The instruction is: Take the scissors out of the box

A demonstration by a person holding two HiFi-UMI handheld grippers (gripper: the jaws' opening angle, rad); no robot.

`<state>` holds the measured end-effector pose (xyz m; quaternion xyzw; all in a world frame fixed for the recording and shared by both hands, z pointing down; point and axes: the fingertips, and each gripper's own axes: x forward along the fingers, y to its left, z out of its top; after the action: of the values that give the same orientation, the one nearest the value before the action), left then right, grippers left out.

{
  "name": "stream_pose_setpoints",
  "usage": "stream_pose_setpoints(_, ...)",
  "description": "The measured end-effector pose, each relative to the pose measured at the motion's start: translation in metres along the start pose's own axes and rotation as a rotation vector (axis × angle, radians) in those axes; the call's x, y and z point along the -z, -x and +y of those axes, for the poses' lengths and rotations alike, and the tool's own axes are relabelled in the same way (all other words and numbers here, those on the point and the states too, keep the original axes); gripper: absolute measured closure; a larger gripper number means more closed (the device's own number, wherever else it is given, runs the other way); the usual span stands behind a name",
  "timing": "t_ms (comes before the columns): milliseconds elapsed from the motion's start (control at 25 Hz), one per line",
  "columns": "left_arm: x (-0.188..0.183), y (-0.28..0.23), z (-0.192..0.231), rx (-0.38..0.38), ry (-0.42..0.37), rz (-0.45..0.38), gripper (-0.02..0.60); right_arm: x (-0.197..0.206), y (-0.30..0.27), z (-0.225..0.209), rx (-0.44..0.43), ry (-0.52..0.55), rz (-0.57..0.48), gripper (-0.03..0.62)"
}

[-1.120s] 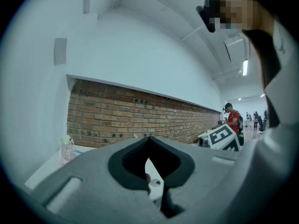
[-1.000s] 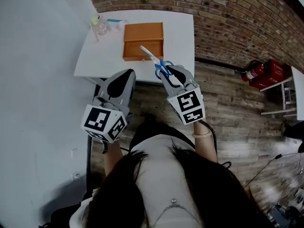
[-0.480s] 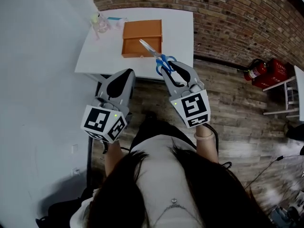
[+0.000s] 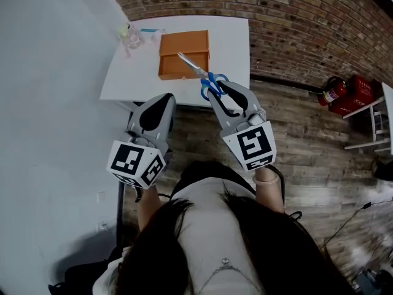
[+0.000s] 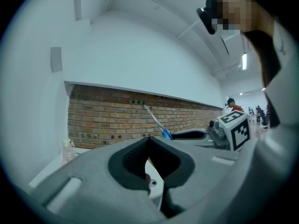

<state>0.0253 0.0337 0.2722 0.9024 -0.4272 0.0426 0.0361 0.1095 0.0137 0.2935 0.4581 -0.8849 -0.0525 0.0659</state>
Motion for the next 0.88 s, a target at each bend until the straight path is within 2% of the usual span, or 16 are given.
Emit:
stream_pose_setpoints(400,-0.002,-0.006,0.001,0.047,-0.025,0.009,0.581,-0.014,0.0,0.001,0.016,0.005,-0.027,0.497)
stream_pose_setpoints(640,-0.007,-0.007,0.014,0.079,-0.033,0.006,0.581,-0.025,-0.005,0.002,0.068,-0.016,-0.054,0.497)
stream_pose_setpoints(880,-0.012,-0.009,0.024,0.121,-0.032,0.007,0.581,-0.036,-0.009,0.007,0.084,0.004,-0.045,0.497)
